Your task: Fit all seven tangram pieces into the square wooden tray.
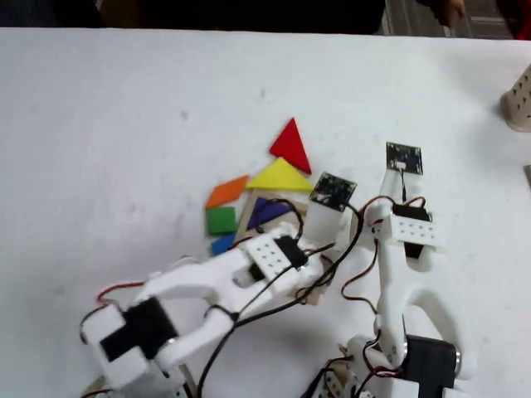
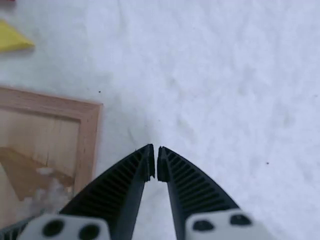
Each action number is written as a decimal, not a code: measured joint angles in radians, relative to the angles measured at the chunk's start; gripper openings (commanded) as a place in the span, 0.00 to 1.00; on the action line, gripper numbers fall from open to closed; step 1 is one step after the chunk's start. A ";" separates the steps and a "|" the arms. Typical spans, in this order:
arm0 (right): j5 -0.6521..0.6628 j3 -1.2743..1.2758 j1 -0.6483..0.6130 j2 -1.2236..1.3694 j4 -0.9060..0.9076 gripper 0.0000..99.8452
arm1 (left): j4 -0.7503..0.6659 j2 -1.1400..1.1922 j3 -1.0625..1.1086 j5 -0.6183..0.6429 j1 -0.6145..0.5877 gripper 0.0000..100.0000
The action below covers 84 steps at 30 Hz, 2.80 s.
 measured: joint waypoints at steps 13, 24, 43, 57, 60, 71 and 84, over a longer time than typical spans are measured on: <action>0.000 0.011 0.000 0.000 0.000 0.02 | -0.106 0.068 0.044 0.008 -0.017 0.02; 0.000 0.011 0.000 0.000 0.000 0.02 | -0.118 0.178 -0.106 0.006 -0.089 0.02; 0.000 0.012 0.000 0.000 0.000 0.02 | -0.020 -0.002 0.058 0.006 -0.213 0.02; 0.000 0.012 0.000 0.000 0.000 0.02 | -0.051 0.210 -0.183 0.005 -0.209 0.02; 0.000 0.012 0.000 0.000 0.000 0.02 | -0.041 0.213 -0.195 0.005 -0.209 0.02; 0.000 0.012 0.000 0.000 0.000 0.02 | -0.035 0.012 -0.081 0.005 -0.209 0.02; 0.000 0.012 -0.003 0.000 0.000 0.02 | -0.054 -0.446 0.155 0.008 -0.585 0.02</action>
